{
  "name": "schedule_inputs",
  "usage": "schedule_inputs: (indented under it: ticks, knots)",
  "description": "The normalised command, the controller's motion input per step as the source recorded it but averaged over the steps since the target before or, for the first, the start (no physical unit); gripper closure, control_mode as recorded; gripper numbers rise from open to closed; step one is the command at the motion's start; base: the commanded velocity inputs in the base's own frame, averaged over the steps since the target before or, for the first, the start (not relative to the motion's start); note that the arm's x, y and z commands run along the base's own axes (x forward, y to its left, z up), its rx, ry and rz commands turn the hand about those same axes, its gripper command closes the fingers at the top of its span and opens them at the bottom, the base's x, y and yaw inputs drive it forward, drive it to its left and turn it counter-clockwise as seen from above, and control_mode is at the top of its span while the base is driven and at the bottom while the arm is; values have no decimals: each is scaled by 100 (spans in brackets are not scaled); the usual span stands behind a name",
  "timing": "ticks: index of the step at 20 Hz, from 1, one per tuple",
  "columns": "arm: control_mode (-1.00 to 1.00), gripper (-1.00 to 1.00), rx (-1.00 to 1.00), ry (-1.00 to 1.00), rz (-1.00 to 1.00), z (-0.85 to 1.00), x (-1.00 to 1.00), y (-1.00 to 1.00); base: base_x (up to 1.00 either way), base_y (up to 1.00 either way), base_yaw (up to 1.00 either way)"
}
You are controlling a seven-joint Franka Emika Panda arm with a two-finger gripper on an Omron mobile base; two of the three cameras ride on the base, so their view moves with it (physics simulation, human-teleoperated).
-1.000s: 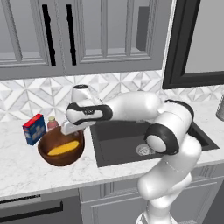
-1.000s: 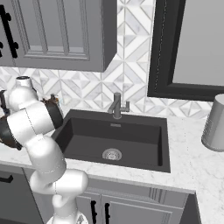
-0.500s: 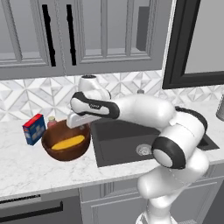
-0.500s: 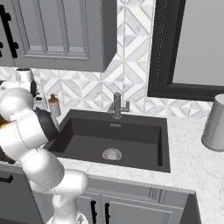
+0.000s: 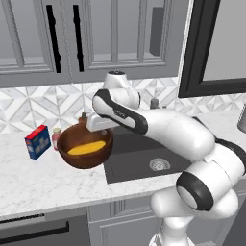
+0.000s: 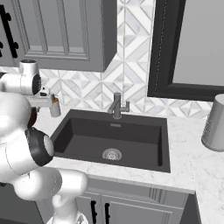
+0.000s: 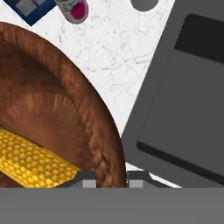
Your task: Pick the corn from the sink and place it in the bowl. Then pick the bowl and place it in the microwave. Then close the microwave door and press the start button.
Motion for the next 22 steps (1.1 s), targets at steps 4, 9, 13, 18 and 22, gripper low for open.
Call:
schedule_inputs:
  ticks: [4,9,13,18,22]
  knots:
    - [-100,100,0,0,-9,71,-17,-55,0,0,0]
    - [-100,100,0,1,-17,58,-13,-52,0,0,0]
    - [-100,100,0,0,-15,71,-29,-56,0,0,0]
    - [-100,100,0,0,-16,47,-44,-50,0,0,0]
    - [-100,100,2,1,-31,30,-60,-53,0,0,0]
